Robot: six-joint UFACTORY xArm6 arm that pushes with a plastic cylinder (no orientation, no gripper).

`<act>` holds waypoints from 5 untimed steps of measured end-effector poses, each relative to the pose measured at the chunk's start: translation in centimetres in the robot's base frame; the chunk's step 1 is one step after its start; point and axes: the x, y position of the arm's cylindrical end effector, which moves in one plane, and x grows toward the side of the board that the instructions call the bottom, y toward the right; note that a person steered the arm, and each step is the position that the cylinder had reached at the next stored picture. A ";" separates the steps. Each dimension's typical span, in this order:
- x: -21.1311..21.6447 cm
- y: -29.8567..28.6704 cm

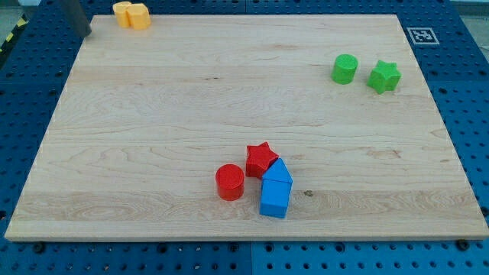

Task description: Separate the yellow blocks

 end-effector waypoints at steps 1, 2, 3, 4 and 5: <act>-2.0 0.0; -2.1 0.1; -2.0 2.3; -2.0 9.0; -2.0 13.6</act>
